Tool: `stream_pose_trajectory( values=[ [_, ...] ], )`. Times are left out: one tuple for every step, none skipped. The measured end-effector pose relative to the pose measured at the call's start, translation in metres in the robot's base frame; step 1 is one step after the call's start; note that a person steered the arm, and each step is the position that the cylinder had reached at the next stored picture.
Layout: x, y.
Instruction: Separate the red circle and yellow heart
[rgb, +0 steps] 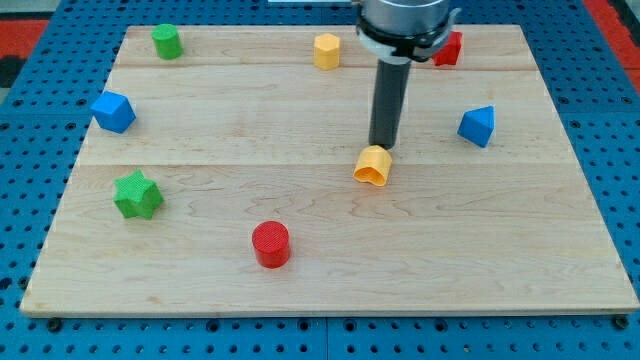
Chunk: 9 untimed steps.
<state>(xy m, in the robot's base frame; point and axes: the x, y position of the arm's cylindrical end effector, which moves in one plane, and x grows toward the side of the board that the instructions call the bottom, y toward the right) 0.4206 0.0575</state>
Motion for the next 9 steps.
stream_pose_trajectory(
  values=[
    [0.066, -0.028],
    [0.109, -0.047],
    [0.083, -0.007],
    [0.107, 0.023],
    [0.117, -0.024],
    [0.134, -0.024],
    [0.181, 0.036],
    [0.197, 0.022],
    [0.198, -0.028]
  ],
)
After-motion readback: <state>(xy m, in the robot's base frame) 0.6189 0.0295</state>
